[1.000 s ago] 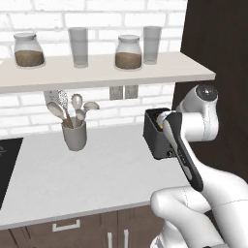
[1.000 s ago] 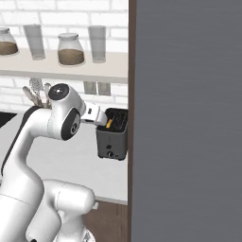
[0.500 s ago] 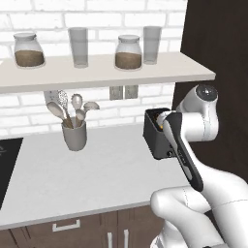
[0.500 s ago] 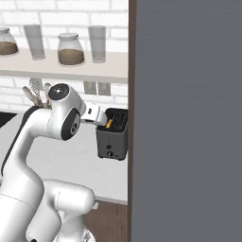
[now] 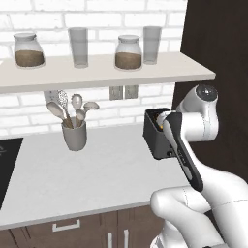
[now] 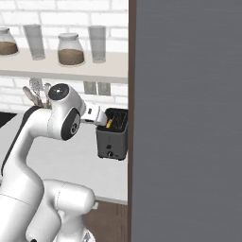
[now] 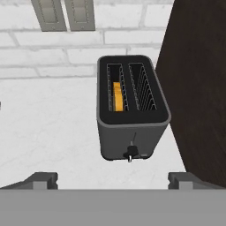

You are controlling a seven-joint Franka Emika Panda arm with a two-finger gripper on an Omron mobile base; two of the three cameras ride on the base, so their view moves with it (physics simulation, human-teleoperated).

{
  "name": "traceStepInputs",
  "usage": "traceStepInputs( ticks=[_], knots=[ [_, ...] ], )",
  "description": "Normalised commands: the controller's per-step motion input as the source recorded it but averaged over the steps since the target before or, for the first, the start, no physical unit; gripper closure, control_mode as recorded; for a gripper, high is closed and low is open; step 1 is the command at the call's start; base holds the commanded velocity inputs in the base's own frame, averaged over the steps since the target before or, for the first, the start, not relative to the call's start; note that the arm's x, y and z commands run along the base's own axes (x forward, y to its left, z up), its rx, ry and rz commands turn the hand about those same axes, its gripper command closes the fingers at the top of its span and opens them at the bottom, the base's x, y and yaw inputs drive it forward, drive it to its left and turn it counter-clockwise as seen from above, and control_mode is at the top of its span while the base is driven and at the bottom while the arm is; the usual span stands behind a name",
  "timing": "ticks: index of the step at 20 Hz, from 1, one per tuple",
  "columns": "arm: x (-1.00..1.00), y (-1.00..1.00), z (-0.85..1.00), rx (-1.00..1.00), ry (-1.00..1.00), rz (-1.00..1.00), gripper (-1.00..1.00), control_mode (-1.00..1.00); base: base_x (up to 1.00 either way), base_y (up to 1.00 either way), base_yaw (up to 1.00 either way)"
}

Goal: Start the toaster. Once the lever pops up, take the bread to the plate on the dining counter.

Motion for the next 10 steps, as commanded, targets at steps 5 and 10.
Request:
traceStepInputs(
  ticks=[5, 10],
  knots=[
    [0.00, 0.00, 0.00, 0.00, 0.00, 0.00, -1.00, -1.00, 0.00, 0.00, 0.00],
    [0.00, 0.00, 0.00, 0.00, 0.00, 0.00, -1.00, -1.00, 0.00, 0.00, 0.00]
  ],
)
